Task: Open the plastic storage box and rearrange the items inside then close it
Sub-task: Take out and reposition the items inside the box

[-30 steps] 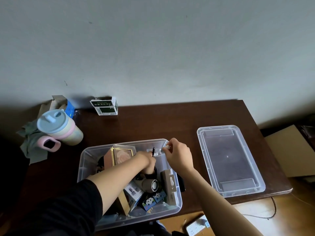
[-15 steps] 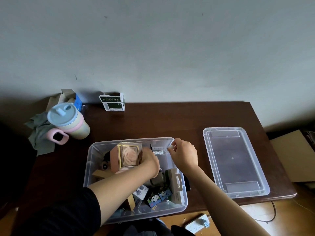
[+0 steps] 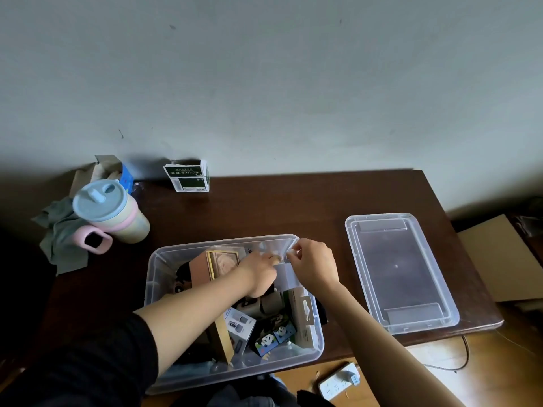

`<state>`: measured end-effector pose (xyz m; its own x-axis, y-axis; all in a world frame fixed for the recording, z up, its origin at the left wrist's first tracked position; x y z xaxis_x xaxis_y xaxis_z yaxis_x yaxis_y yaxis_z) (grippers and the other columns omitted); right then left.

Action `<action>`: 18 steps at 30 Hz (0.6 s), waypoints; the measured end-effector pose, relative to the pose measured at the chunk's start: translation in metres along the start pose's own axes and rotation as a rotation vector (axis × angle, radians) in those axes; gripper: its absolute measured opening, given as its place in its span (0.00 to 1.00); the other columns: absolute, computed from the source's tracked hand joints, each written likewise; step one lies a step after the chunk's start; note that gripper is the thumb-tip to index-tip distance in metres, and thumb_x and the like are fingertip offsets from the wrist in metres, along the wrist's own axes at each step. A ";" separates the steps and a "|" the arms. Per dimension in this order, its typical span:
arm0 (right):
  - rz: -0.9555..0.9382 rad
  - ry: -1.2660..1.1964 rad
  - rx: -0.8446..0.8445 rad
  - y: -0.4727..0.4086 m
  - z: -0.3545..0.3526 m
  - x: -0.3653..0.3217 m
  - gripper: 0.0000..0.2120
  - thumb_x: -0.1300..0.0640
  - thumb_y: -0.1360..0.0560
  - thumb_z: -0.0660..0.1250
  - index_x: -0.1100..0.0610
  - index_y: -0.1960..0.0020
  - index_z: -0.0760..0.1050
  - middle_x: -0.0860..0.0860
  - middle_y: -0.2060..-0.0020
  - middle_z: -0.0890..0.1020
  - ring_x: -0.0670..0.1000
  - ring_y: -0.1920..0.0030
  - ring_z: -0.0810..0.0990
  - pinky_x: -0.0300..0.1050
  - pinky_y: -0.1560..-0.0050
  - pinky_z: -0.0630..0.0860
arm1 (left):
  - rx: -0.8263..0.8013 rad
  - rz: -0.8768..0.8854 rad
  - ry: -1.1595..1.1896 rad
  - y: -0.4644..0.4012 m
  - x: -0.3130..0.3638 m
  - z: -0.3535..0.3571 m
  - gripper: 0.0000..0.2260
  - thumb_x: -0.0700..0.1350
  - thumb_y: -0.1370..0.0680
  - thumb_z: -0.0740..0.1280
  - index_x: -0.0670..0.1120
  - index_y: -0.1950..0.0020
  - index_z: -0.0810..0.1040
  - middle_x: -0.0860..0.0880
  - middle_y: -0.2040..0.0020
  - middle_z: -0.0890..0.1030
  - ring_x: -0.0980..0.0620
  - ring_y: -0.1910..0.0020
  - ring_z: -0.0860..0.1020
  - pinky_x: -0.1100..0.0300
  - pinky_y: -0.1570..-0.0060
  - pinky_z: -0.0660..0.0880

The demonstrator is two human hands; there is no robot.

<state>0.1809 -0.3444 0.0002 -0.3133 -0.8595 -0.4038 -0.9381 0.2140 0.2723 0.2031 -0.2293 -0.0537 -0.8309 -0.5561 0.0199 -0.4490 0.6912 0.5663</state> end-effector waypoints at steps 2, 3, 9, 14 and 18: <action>0.014 0.015 -0.011 -0.002 0.000 -0.001 0.08 0.59 0.26 0.61 0.62 0.58 0.76 0.55 0.64 0.81 0.56 0.63 0.78 0.46 0.65 0.73 | -0.116 -0.005 0.041 -0.005 -0.002 -0.002 0.16 0.39 0.22 0.58 0.41 0.35 0.75 0.46 0.21 0.49 0.45 0.24 0.56 0.49 0.28 0.59; 0.023 0.024 -0.017 -0.003 0.001 -0.001 0.08 0.60 0.26 0.60 0.62 0.58 0.76 0.56 0.63 0.81 0.56 0.63 0.78 0.46 0.66 0.71 | -0.158 -0.014 0.049 -0.008 -0.002 -0.003 0.17 0.40 0.22 0.58 0.41 0.34 0.74 0.46 0.21 0.49 0.45 0.25 0.59 0.49 0.30 0.62; 0.021 0.140 -0.016 -0.006 0.006 -0.001 0.09 0.60 0.23 0.58 0.60 0.52 0.76 0.56 0.58 0.82 0.58 0.57 0.80 0.43 0.65 0.67 | -0.259 -0.061 0.055 -0.020 -0.005 -0.005 0.17 0.44 0.20 0.57 0.42 0.32 0.70 0.47 0.23 0.59 0.44 0.32 0.69 0.53 0.45 0.70; 0.008 0.263 -0.034 -0.007 0.011 -0.006 0.07 0.58 0.22 0.60 0.60 0.51 0.74 0.56 0.56 0.83 0.58 0.55 0.81 0.44 0.64 0.68 | -0.319 -0.094 -0.083 -0.014 -0.006 0.000 0.18 0.43 0.21 0.57 0.44 0.31 0.69 0.45 0.33 0.72 0.44 0.36 0.71 0.53 0.51 0.70; -0.046 0.395 -0.173 -0.006 0.026 -0.020 0.05 0.68 0.25 0.61 0.60 0.56 0.72 0.56 0.53 0.82 0.58 0.51 0.81 0.43 0.63 0.67 | -0.358 -0.067 -0.121 -0.008 -0.004 -0.003 0.24 0.42 0.22 0.56 0.43 0.25 0.60 0.44 0.28 0.67 0.43 0.33 0.70 0.51 0.43 0.69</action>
<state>0.1889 -0.3164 -0.0161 -0.1591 -0.9853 -0.0629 -0.9008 0.1188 0.4178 0.2113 -0.2341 -0.0561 -0.8462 -0.5209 -0.1122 -0.3778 0.4381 0.8157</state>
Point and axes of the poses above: each hand's wrist, its own y-axis away from the middle knuckle, its own z-axis out of the palm, x = y × z, the point moved 3 cm from there along -y, towards the middle knuckle
